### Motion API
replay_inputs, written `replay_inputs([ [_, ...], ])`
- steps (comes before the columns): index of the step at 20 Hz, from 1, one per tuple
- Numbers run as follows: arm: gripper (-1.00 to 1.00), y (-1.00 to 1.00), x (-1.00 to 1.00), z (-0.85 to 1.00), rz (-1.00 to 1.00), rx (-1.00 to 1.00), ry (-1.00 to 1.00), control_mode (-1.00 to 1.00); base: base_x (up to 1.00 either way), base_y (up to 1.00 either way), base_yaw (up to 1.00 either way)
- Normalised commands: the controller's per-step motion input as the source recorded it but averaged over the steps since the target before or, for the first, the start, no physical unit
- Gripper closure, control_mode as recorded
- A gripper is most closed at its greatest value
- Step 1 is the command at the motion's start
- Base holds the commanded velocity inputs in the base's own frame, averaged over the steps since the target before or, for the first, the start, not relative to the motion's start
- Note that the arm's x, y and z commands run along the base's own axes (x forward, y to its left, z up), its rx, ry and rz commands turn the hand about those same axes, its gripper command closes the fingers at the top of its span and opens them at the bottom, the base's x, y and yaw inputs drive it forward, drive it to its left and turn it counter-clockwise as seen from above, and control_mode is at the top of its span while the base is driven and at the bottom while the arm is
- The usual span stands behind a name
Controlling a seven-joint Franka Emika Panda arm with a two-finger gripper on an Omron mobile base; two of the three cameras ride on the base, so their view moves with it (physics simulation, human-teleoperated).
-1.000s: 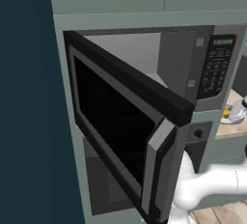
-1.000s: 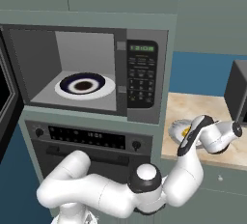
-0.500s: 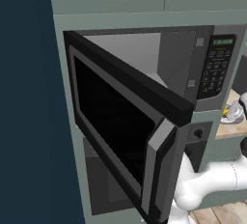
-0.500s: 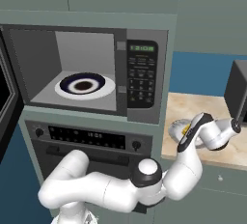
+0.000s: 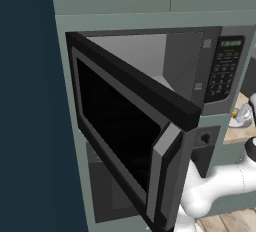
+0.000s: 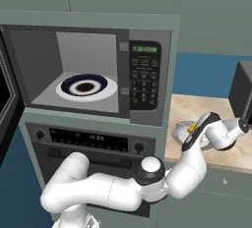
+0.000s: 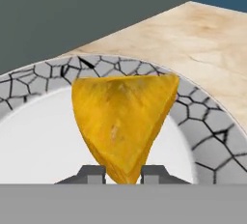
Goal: Pick the cheese from the counter and place it in the microwave. Then turn on the microwave.
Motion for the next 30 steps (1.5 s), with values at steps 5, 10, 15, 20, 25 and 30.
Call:
replay_inputs([
  [5,1.00,-0.18,-0.17,0.00,0.00,0.00,0.00,-1.00,0.00,0.00,0.00],
  [10,1.00,-0.22,-0.40,0.00,0.00,0.00,0.00,-1.00,0.00,0.00,0.00],
  [15,1.00,-0.07,-0.82,0.11,0.00,0.00,-0.06,-1.00,0.00,0.00,0.00],
  [20,1.00,0.00,-0.89,0.20,0.00,0.00,-0.12,-1.00,0.00,0.00,0.00],
  [25,1.00,0.09,-0.85,0.41,0.00,0.00,-0.16,-1.00,0.00,0.00,0.00],
  [30,1.00,0.37,-0.96,0.40,0.00,0.00,-0.13,-1.00,0.00,0.00,0.00],
])
